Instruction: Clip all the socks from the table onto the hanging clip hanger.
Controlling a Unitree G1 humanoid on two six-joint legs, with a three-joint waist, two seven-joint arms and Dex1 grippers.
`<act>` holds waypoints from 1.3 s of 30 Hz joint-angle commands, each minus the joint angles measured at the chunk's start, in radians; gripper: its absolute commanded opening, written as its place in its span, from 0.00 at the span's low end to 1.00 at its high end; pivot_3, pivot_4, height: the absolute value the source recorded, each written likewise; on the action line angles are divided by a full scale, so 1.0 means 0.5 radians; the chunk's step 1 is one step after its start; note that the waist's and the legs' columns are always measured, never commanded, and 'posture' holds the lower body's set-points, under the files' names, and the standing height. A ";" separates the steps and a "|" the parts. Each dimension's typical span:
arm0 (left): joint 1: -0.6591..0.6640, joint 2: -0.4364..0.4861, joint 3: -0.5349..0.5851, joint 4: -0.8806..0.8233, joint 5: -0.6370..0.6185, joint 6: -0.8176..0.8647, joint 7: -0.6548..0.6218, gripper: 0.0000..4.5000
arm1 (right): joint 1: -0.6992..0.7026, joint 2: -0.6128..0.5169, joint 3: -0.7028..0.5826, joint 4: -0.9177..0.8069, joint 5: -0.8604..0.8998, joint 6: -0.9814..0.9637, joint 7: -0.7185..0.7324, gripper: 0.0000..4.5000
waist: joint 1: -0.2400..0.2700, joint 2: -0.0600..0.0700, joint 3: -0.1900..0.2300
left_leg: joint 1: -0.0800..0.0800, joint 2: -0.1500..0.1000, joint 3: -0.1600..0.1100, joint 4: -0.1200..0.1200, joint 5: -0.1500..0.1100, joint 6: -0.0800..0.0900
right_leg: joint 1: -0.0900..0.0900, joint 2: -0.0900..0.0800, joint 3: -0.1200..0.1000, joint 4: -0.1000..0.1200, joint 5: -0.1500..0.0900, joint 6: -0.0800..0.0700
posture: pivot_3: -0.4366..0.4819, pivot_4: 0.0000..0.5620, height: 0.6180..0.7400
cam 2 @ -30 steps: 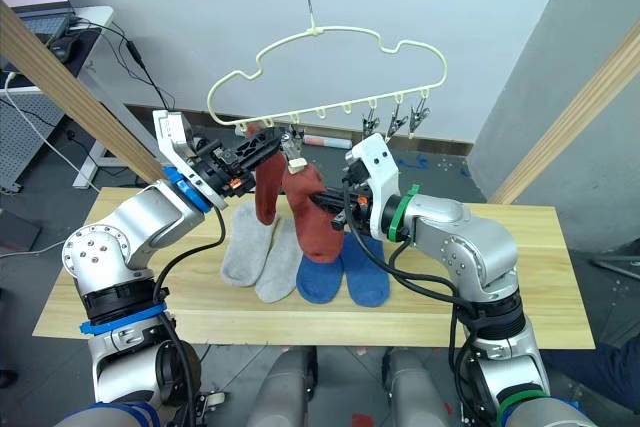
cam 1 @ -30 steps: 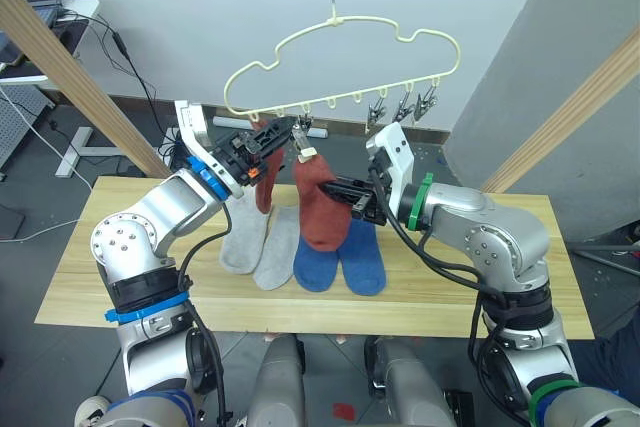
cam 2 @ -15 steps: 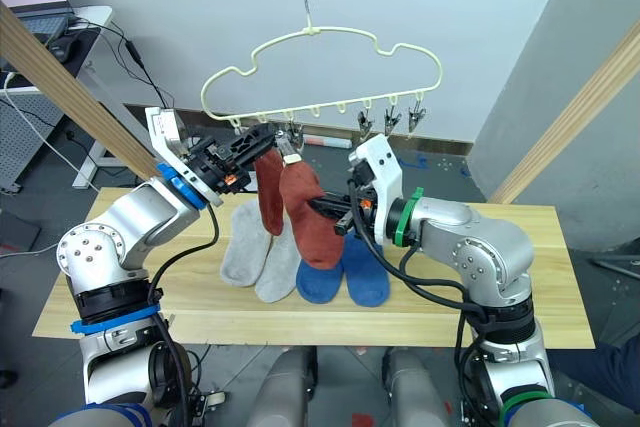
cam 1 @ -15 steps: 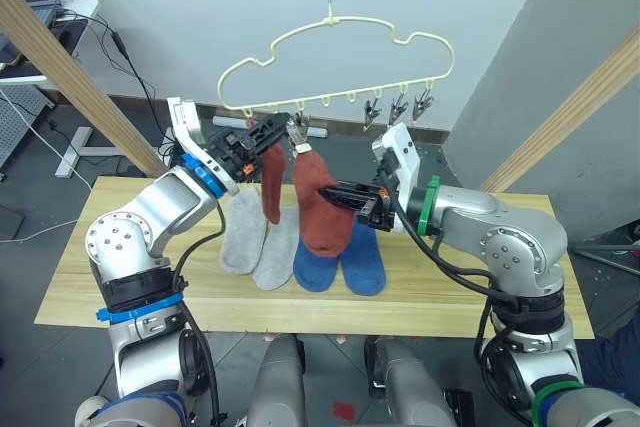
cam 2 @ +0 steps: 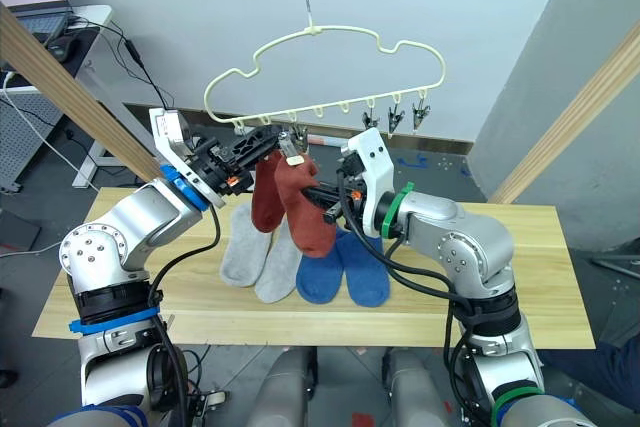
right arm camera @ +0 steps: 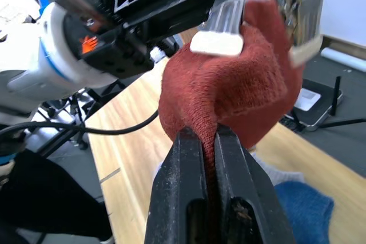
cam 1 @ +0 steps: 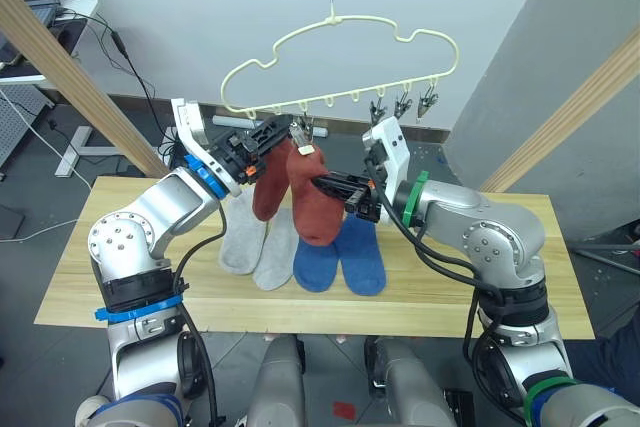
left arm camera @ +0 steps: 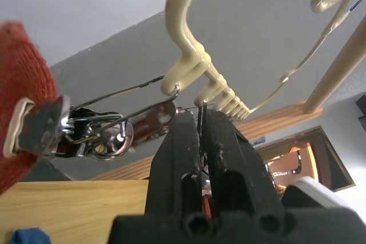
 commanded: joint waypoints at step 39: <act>0.287 0.053 -0.967 -0.675 2.118 -1.052 -0.508 0.37 | 0.481 -0.457 0.055 -0.294 -0.311 -0.467 0.164 1.00 | 0.059 0.002 0.004 | -0.008 -0.001 0.006 -0.023 0.003 -0.004 | -0.016 -0.001 0.004 -0.009 -0.001 -0.002 | 0.65 0.55 1.00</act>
